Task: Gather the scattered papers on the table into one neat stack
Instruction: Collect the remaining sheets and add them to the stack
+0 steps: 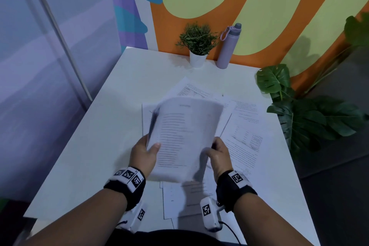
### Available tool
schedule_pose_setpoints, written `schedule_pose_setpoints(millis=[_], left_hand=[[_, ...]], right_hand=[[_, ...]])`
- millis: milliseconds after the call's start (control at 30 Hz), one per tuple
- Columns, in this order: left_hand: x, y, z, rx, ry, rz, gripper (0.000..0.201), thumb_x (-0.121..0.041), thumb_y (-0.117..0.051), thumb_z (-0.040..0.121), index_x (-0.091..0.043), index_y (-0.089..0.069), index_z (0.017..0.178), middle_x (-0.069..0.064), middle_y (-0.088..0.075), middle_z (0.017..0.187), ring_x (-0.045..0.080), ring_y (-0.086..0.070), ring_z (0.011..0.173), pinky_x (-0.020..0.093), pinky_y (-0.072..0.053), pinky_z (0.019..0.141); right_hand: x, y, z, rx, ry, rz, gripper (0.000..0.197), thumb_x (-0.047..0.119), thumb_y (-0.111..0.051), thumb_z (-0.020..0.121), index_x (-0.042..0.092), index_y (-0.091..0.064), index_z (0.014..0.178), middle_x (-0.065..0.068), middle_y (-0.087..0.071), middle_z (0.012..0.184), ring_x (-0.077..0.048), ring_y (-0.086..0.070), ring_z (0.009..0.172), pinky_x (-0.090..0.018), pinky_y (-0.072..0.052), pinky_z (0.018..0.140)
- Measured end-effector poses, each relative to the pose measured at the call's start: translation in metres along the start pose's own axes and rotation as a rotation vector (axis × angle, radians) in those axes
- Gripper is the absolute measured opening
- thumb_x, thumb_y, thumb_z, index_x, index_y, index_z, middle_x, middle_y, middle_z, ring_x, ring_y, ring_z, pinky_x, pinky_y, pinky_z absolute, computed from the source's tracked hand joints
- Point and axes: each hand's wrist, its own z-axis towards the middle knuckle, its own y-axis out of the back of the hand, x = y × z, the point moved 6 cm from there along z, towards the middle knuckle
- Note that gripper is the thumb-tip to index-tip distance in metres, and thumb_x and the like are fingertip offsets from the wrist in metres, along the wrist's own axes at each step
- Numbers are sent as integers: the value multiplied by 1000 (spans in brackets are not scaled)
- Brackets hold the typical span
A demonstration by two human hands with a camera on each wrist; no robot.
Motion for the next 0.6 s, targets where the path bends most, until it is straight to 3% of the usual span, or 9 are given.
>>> schedule_pose_setpoints(millis=[33,100,133,200,267,333,433,600], left_hand=[[-2,6,2,-33,-12,29,13,-14,-57,88,-23,-56,97,-2,-62,88,22,-59,84,28,-44,79],[-1,20,7,-85,4,66,14,-14,-55,88,-21,-59,99,0,-62,88,22,-59,83,28,-44,78],[2,28,8,-104,25,77,16,-14,-55,88,-19,-60,103,0,-62,88,22,-59,83,28,-44,78],[11,41,8,-131,64,95,21,-14,-55,89,-13,-62,109,3,-62,92,22,-58,84,28,-44,79],[20,50,5,-145,92,102,24,-13,-56,89,-9,-61,112,6,-63,97,21,-58,86,28,-45,81],[29,58,1,-155,118,97,26,-12,-57,89,-7,-61,114,8,-63,99,21,-58,89,29,-45,85],[39,70,-3,-175,155,92,28,-12,-58,89,-7,-60,116,6,-62,98,22,-58,90,32,-47,87],[53,90,-9,-208,190,83,26,-11,-58,88,-8,-61,114,8,-63,97,23,-59,88,33,-48,86]], right_hand=[[2,7,5,1,47,-99,33,-8,-51,72,23,-59,79,-2,-60,86,-20,-55,85,-30,-44,72],[0,23,14,19,129,-460,36,6,-51,85,36,-57,104,0,-57,115,-20,-54,108,-34,-45,92],[-7,36,19,13,111,-722,37,20,-50,89,42,-50,119,0,-48,132,-21,-49,120,-40,-41,101],[-30,63,27,25,-72,-1122,52,50,-42,89,49,-30,139,3,-20,156,-22,-29,140,-54,-24,110],[-55,81,31,126,-222,-1339,64,62,-36,87,57,-4,142,7,4,161,-26,-11,146,-63,-17,108],[-71,81,30,247,-215,-1453,65,58,-37,88,66,8,134,8,12,160,-33,-4,144,-65,-24,105],[-77,60,21,296,-151,-1506,52,52,-36,90,66,-6,130,11,8,157,-38,-5,138,-64,-30,100],[-73,1,6,335,-67,-1536,50,49,-36,91,63,-9,131,11,7,157,-38,-4,138,-62,-31,99]])
